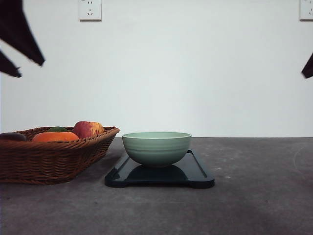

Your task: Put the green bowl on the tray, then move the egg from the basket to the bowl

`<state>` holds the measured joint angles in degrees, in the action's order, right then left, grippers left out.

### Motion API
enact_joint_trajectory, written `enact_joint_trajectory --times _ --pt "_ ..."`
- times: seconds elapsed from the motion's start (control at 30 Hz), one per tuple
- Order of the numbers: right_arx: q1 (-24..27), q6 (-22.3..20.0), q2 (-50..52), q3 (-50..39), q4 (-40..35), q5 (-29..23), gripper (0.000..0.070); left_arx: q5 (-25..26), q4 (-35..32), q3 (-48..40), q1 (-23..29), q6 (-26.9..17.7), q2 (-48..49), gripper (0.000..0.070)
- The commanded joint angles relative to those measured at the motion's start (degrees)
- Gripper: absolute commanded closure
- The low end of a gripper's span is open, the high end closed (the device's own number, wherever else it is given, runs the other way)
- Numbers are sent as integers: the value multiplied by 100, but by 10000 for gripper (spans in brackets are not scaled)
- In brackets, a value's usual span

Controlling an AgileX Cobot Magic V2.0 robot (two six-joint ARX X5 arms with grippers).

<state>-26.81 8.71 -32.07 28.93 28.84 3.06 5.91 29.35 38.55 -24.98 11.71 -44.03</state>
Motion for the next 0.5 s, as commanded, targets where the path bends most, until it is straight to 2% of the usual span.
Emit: enact_joint_trajectory --times 0.0,0.1,0.37,0.4,0.43,0.47 --pt "-57 -81 -160 42 -135 16 500 -26 -65 -127 -7 263 96 379" --pt "-105 -83 -407 42 -288 54 500 -91 -69 -375 -4 429 322 379" --pt "-164 -77 -590 42 -431 344 498 -162 -57 -455 -6 443 441 380" --pt "-162 -65 -574 42 -424 358 501 -163 -54 -455 -6 443 440 396" --pt "-161 -52 -559 42 -422 367 533 -164 -54 -455 -6 443 439 447" --pt "-161 -39 -554 42 -442 363 651 -162 -64 -455 -6 441 441 576"
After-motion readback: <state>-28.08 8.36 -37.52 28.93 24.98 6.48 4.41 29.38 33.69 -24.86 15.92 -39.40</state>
